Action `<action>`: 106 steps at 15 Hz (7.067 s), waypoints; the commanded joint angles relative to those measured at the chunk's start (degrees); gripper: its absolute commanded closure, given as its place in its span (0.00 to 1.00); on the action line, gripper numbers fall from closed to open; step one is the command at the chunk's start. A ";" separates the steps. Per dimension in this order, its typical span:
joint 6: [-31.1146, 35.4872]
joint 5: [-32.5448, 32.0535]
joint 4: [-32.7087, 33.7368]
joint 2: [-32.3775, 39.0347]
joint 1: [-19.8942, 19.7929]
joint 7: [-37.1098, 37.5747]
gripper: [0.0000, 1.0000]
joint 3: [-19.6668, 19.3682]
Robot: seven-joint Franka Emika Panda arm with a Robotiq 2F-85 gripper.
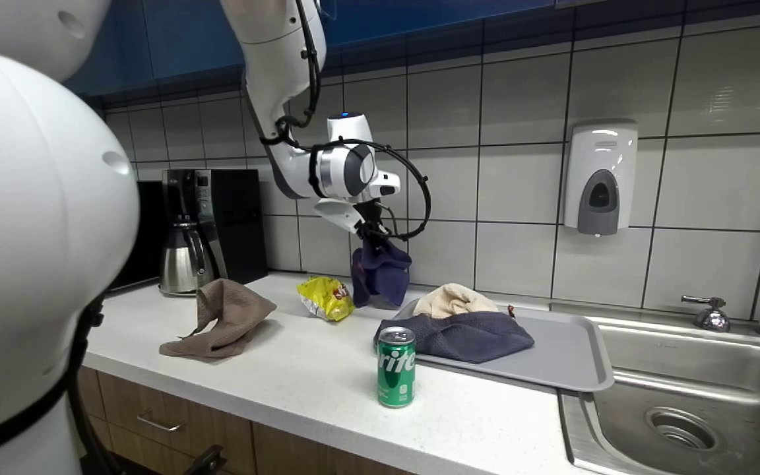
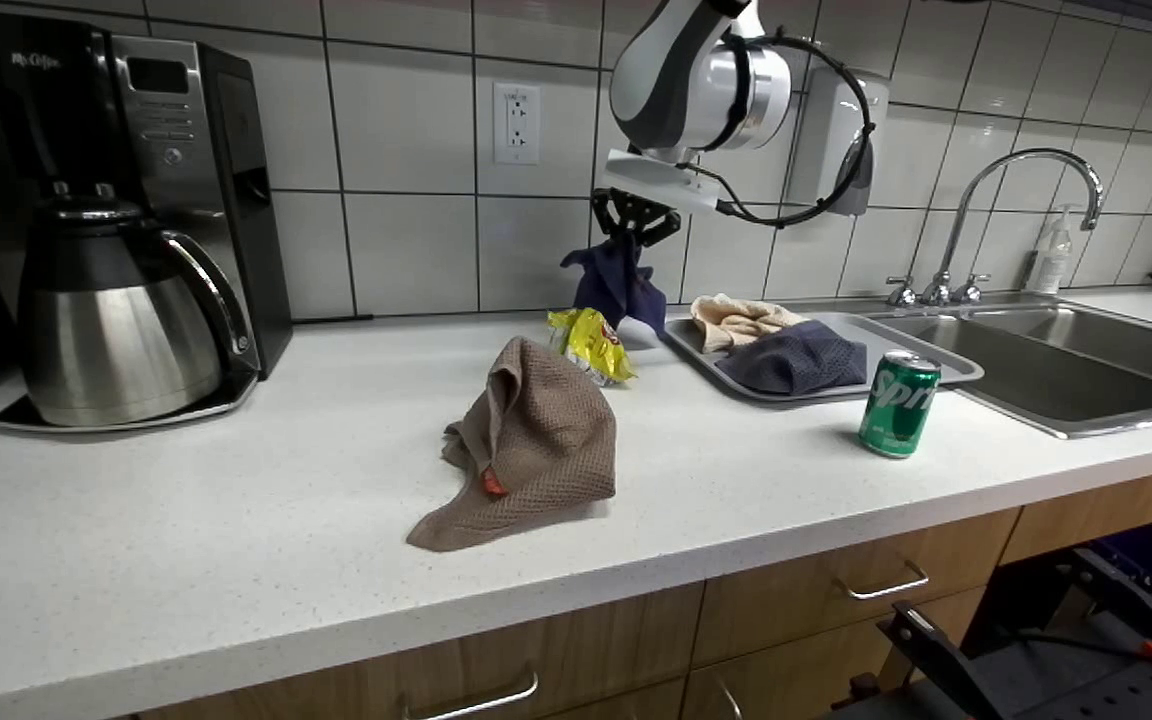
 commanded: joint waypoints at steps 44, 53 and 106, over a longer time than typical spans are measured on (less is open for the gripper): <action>-2.12 3.37 2.01 2.22 -0.43 -1.39 0.00 -4.10; -2.60 3.35 -0.11 1.74 -1.85 -0.91 0.00 -7.19; -13.13 3.31 16.61 17.97 -7.87 1.87 0.51 -11.94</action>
